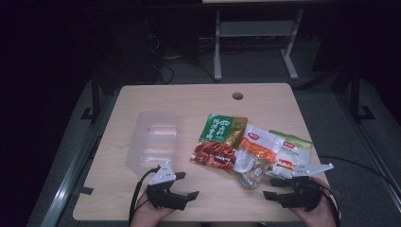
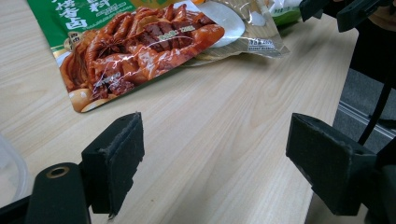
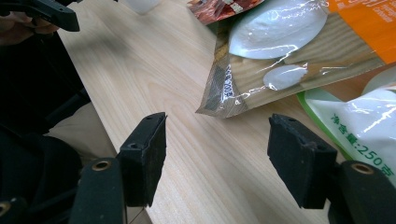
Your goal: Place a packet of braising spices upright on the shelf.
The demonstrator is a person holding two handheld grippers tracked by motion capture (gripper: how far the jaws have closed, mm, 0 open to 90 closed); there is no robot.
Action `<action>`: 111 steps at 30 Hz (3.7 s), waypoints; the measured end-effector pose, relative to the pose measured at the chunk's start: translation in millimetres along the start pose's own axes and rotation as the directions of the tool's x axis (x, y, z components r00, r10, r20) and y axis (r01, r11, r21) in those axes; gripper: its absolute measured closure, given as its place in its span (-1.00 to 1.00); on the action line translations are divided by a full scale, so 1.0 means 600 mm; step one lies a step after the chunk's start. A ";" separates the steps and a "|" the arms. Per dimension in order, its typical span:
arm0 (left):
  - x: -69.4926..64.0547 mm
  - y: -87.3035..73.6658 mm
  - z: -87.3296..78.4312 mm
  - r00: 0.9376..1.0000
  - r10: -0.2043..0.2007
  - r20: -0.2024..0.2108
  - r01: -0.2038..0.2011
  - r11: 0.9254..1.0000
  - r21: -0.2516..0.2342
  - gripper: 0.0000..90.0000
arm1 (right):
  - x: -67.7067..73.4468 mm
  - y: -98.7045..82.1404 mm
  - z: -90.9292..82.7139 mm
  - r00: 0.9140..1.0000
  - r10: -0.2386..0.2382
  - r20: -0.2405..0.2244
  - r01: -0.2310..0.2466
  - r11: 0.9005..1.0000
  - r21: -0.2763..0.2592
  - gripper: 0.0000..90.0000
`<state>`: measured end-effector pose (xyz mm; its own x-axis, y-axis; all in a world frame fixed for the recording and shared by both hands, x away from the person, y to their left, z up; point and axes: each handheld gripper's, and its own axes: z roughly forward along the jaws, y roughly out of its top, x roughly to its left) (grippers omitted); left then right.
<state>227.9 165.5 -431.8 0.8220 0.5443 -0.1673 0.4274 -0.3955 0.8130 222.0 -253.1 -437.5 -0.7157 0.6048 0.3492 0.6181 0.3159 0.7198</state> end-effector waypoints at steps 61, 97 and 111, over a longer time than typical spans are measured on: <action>0.065 0.108 0.182 0.971 0.029 -0.236 0.026 0.973 0.229 0.93 | -0.142 0.316 0.160 0.975 0.132 0.179 -0.165 0.969 0.183 -0.22; 0.057 0.093 0.192 0.959 0.120 -0.256 -0.043 0.957 0.288 0.98 | -0.204 0.278 0.210 0.924 0.360 0.125 -0.376 0.916 0.140 0.04; 0.058 0.092 0.193 0.960 0.116 -0.255 -0.039 0.956 0.291 0.98 | -0.198 0.275 0.232 0.921 0.385 0.062 -0.389 0.901 0.190 0.67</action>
<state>323.8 76.8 -457.3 0.7429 0.6650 0.0762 0.4863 -0.6145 0.6212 454.3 -171.1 -444.1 -0.4011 0.7238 0.5615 0.8975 0.1879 0.3989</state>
